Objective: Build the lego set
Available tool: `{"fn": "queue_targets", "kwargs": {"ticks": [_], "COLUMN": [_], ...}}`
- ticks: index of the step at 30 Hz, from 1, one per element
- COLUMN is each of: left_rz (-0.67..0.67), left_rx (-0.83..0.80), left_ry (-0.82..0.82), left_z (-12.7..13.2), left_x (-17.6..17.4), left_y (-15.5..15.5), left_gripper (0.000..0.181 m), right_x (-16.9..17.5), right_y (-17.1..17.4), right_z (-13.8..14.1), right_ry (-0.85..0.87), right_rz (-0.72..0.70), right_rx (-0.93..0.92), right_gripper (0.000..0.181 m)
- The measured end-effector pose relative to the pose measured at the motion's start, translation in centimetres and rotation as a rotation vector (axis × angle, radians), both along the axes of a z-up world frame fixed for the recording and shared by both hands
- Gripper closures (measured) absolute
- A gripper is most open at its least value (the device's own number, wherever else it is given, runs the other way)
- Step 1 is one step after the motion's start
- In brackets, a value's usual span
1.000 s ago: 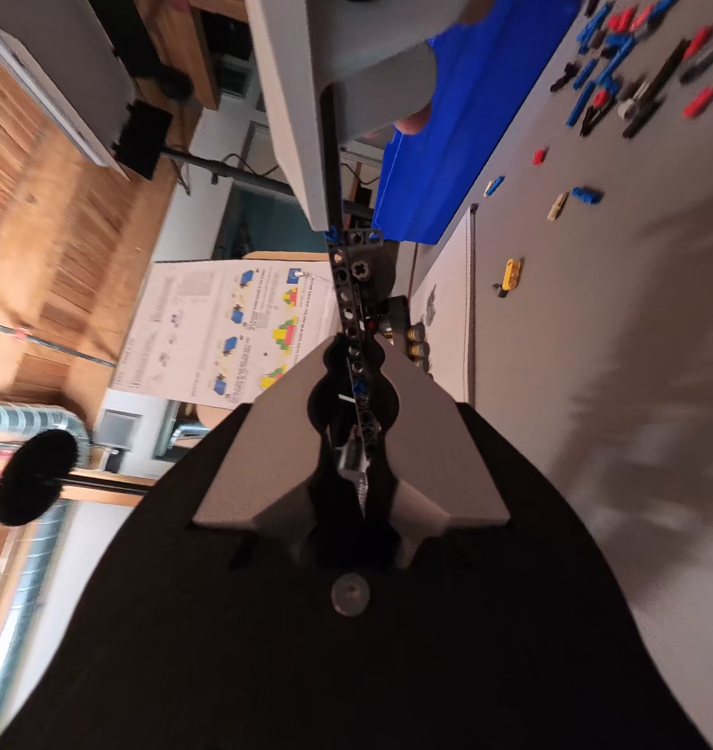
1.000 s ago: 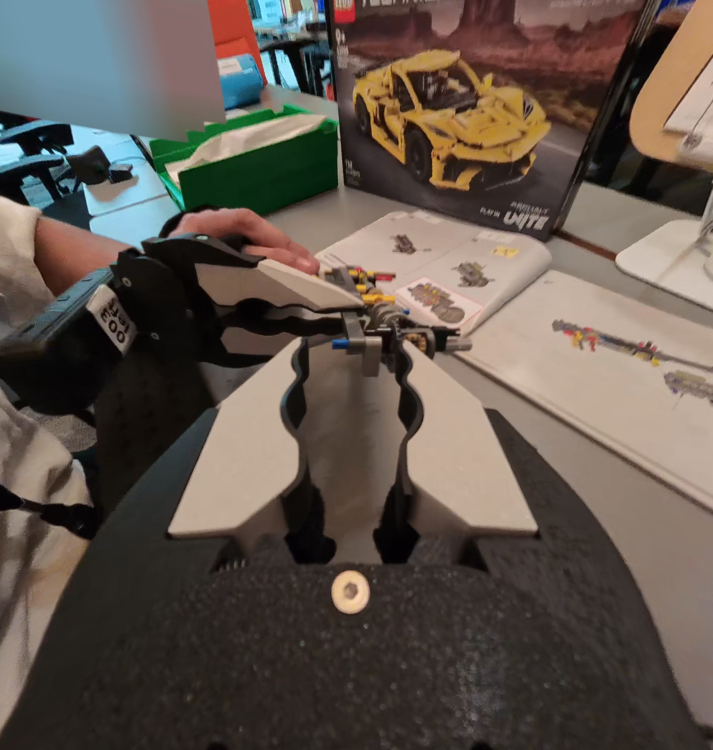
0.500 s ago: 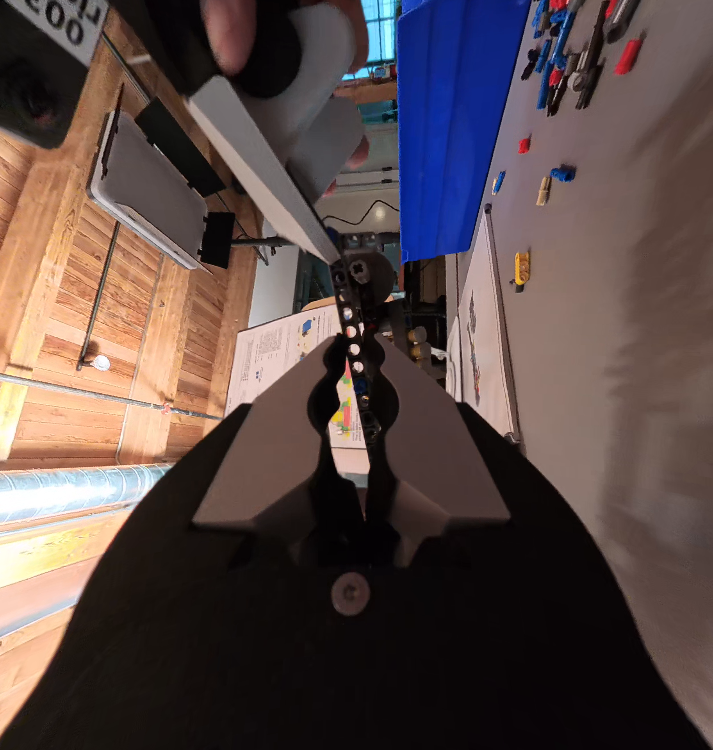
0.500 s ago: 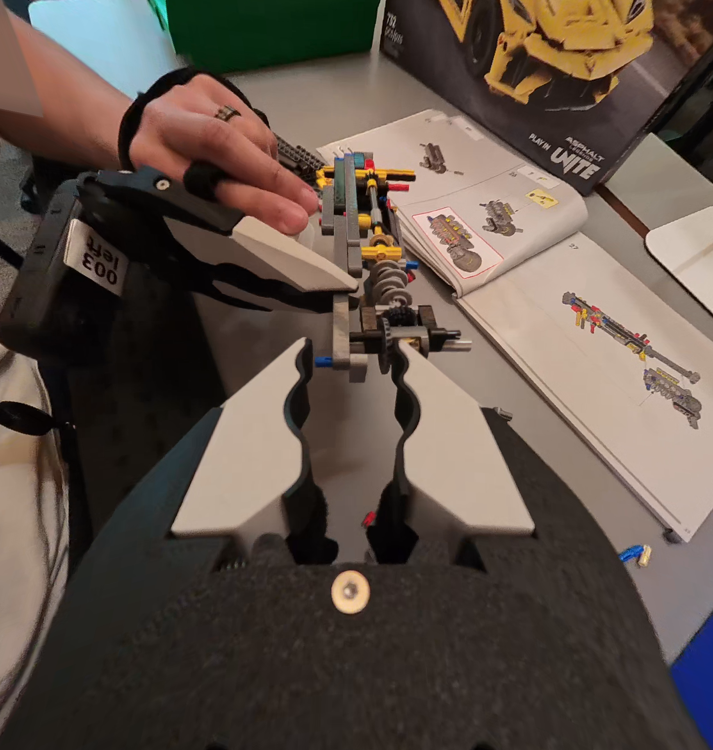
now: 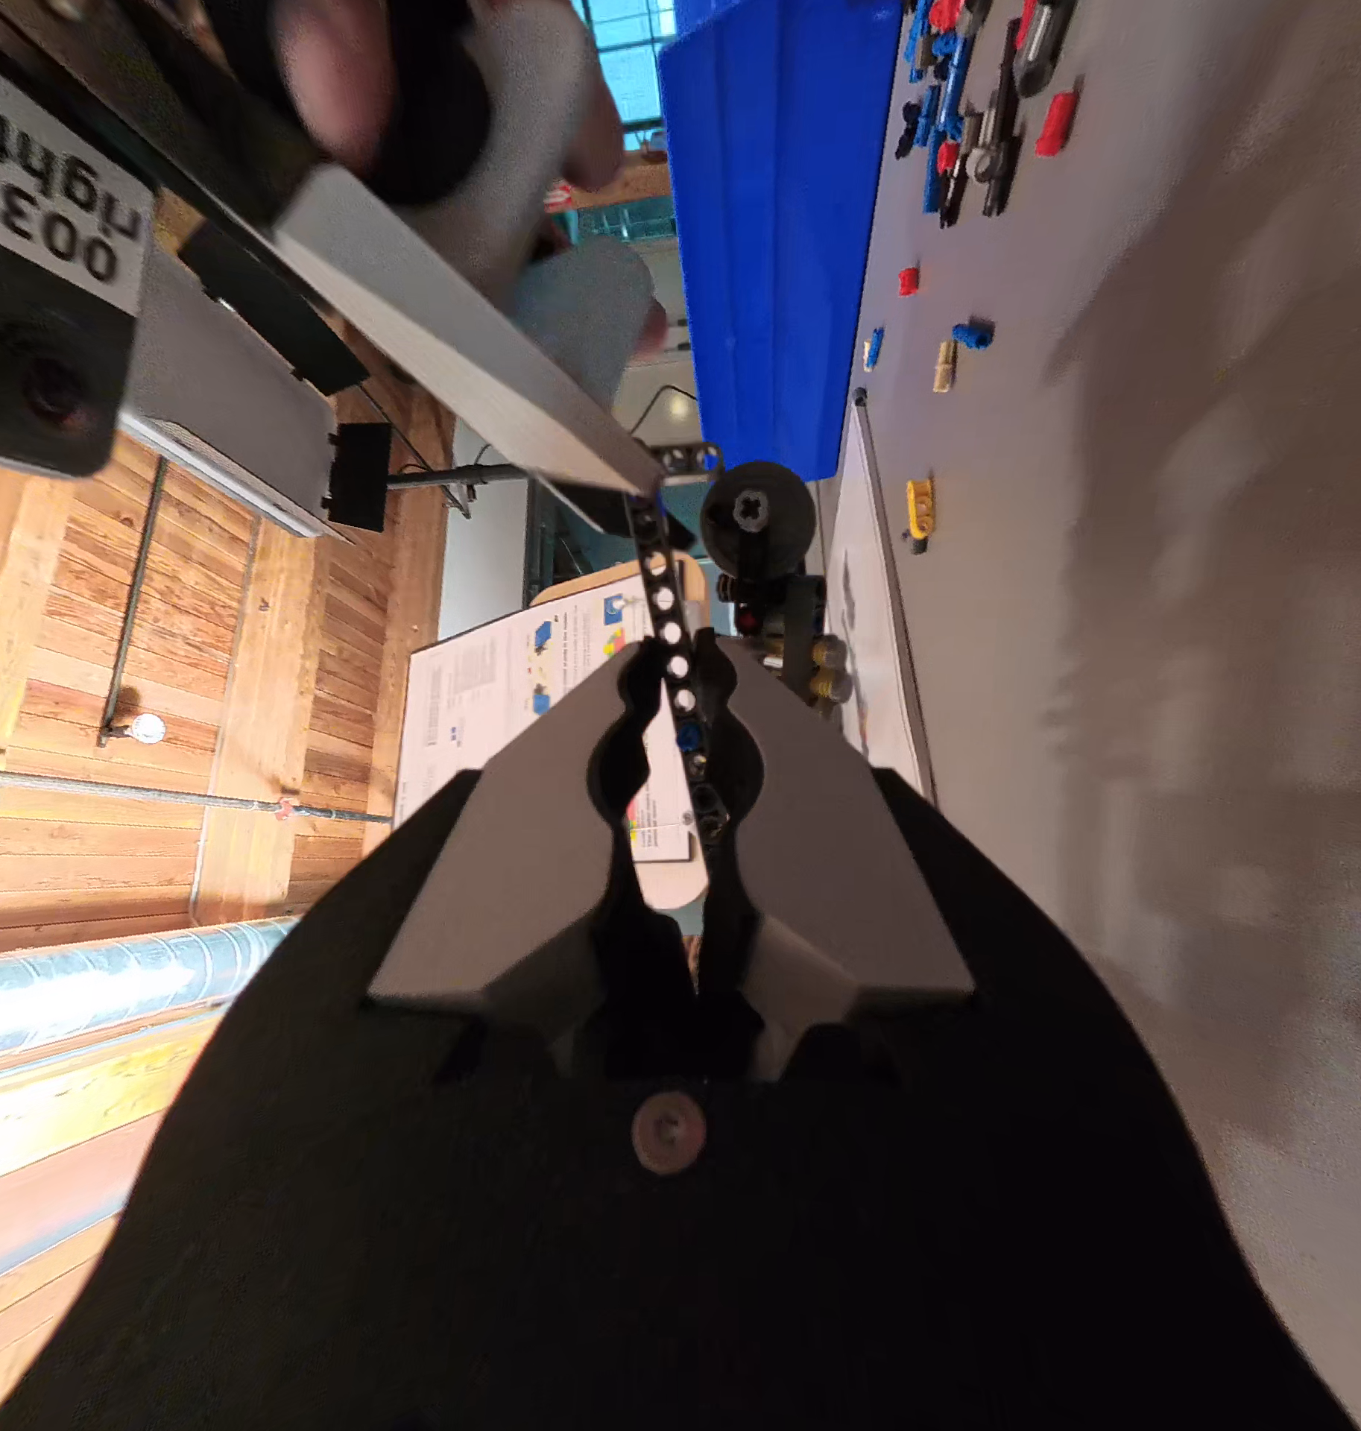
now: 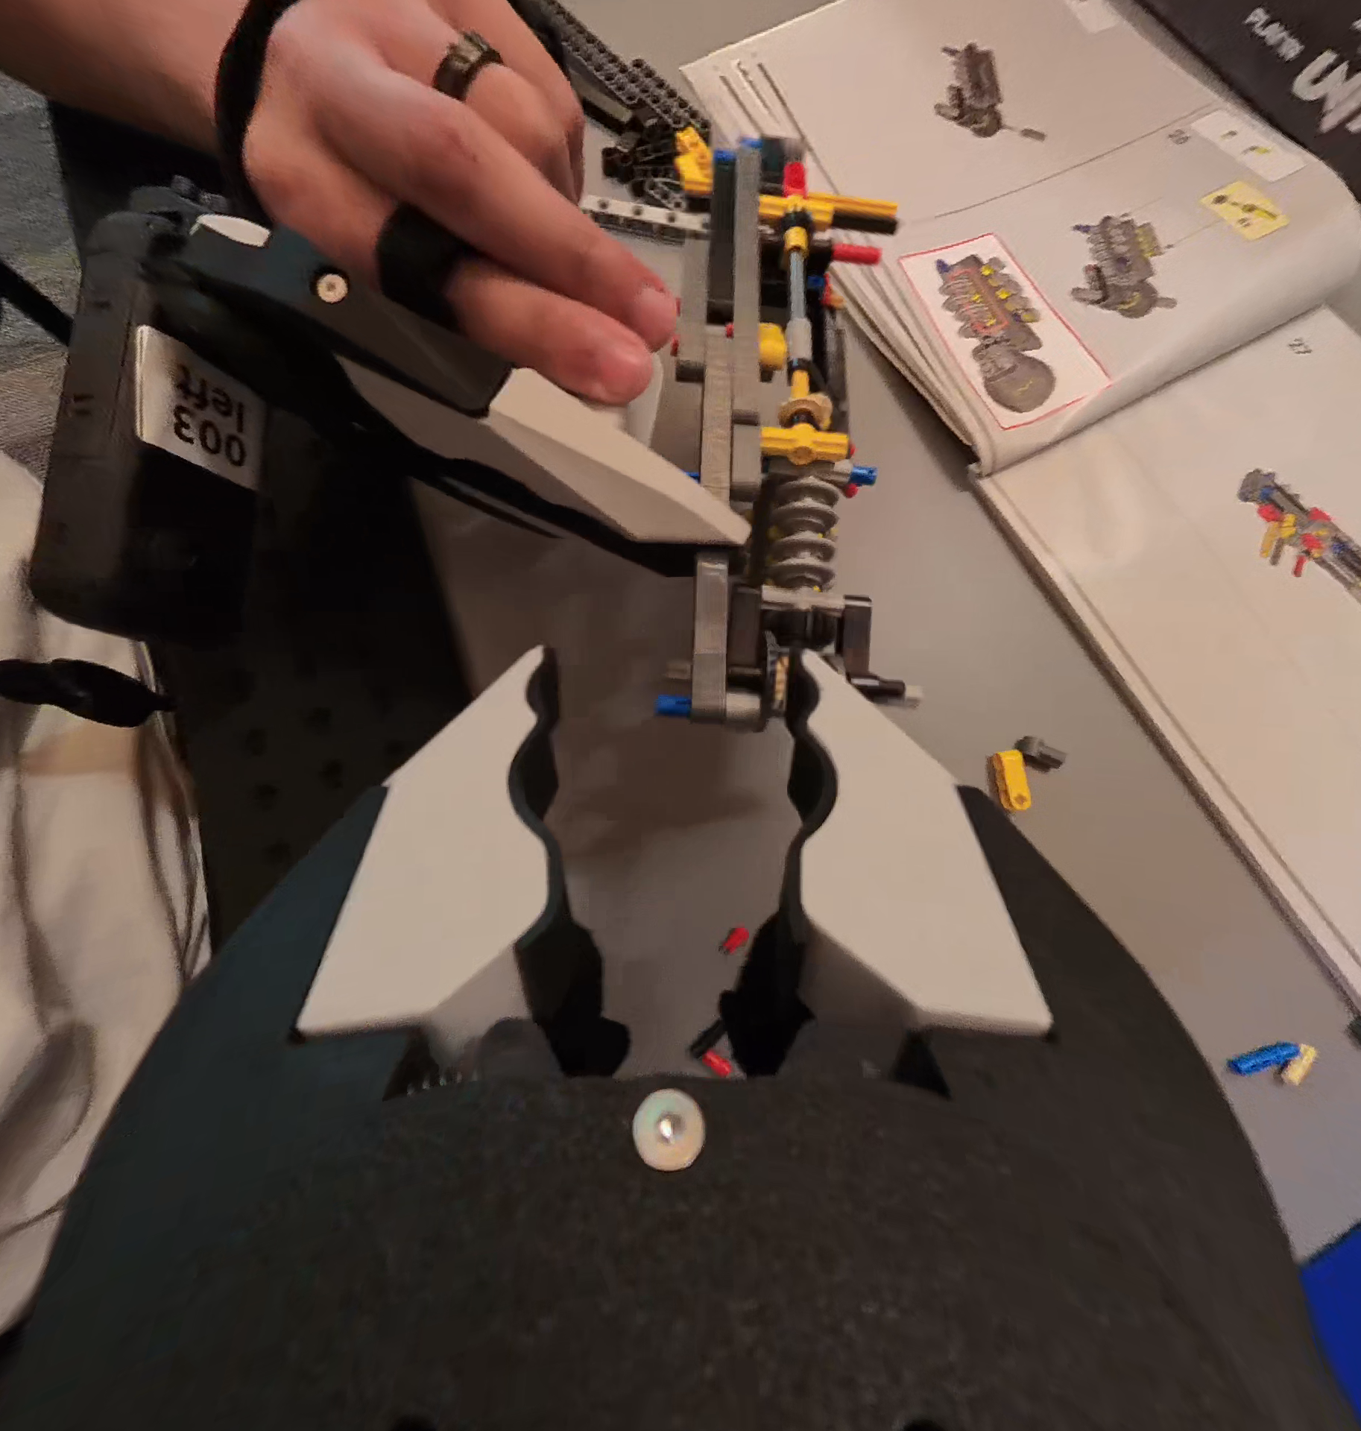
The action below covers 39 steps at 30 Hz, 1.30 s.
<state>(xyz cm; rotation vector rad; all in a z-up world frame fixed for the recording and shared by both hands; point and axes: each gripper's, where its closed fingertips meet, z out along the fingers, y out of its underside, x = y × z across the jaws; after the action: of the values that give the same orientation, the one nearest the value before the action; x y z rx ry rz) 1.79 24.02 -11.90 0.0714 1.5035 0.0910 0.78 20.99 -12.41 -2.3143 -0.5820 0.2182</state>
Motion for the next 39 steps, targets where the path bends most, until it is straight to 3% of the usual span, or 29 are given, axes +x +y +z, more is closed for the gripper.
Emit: {"fn": "queue_targets", "kwargs": {"ticks": [5, 11, 14, 18, 21, 25, 28, 32, 35, 39], "left_rz": [0.032, 0.015, -0.021, -0.055, -0.141, -0.294, -0.351, -0.399, -0.447, -0.453], "left_rx": [-0.048, -0.232, -0.437, -0.784, -1.078, -1.467, -1.649, -1.783, -1.842, -1.769], "left_ry": [0.015, 0.064, 0.106, 0.147, 0.214, 0.352, 0.46, 0.552, 0.619, 0.641], "left_z": [0.2, 0.4, 1.5, 4.3, 6.2, 7.7, 7.3, 6.5, 6.1, 5.6], "left_x": [0.4, 0.5, 0.3, 0.1, -0.2, -0.8, -0.8, -0.7, -0.8, -0.9], "left_y": [1.2, 1.7, 2.0, 3.4, 3.8, 3.9, 4.1, 4.0, 3.8, 3.6], "left_gripper": [0.175, 0.175, 0.175, 0.175, 0.175, 0.175, 0.175, 0.175, 0.175, 0.174], "right_x": [2.4, 2.7, 2.7, 2.0, 1.0, 0.4, 0.0, 0.2, 0.6, 0.2], "right_y": [-0.4, 0.5, 0.7, 0.9, 1.8, 3.8, 4.8, 6.3, 6.4, 6.8], "right_z": [2.1, 0.0, 1.1, 5.1, 8.2, 10.8, 9.1, 8.2, 7.7, 7.3], "right_ry": [0.02, 0.129, 0.123, 0.231, 0.142, 0.068, 0.07, 0.041, 0.088, 0.222], "right_rz": [-0.129, -0.198, -0.188, -0.101, -0.007, 0.101, 0.184, 0.179, 0.171, 0.185], "right_rx": [0.176, 0.391, 0.513, 0.598, 0.686, 0.674, 0.516, 0.497, 0.478, 0.415], "right_gripper": [0.124, 0.128, 0.136, 0.13, 0.132, 0.134, 0.13, 0.152, 0.152, 0.152]}}
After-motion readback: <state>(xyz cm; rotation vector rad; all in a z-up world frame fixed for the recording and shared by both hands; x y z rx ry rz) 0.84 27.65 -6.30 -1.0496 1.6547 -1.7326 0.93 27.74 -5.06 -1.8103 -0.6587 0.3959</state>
